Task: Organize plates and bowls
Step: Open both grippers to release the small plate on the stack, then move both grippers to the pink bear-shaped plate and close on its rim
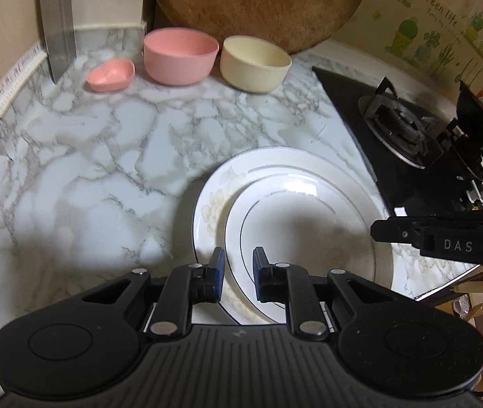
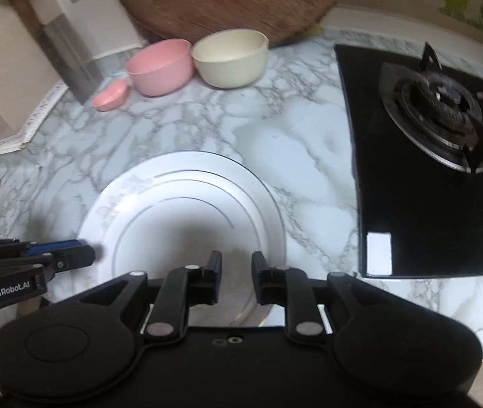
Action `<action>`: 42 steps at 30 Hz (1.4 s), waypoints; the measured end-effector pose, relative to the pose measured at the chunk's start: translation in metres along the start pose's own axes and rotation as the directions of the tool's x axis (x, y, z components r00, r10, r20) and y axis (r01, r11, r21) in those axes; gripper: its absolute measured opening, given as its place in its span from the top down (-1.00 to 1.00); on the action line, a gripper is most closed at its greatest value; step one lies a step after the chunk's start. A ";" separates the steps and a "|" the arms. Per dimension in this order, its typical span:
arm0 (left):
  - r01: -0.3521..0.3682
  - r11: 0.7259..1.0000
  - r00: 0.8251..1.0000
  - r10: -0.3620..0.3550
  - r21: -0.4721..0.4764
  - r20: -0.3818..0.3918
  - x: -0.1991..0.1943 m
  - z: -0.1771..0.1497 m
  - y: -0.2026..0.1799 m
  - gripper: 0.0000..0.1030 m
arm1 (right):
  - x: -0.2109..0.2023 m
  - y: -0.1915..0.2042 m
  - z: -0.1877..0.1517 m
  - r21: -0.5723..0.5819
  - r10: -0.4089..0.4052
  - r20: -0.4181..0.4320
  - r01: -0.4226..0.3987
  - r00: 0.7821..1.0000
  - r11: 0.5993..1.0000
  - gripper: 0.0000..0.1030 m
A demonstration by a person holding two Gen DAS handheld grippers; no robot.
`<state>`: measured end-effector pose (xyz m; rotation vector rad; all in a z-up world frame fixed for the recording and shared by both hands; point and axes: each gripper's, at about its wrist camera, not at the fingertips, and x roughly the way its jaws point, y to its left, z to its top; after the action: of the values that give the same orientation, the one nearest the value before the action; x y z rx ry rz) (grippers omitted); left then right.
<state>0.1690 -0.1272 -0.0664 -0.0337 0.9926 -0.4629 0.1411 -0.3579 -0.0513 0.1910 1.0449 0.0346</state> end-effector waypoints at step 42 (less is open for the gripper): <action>-0.358 0.873 0.849 0.452 -0.331 0.274 -0.194 -0.046 0.191 -0.49 | -0.041 0.286 0.030 -0.452 0.363 0.147 -0.263 0.920 0.852 -0.99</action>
<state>0.1111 0.1294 0.0182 -0.1400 0.6814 0.0791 0.1643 -0.0856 0.0479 -0.0343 0.7437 0.5273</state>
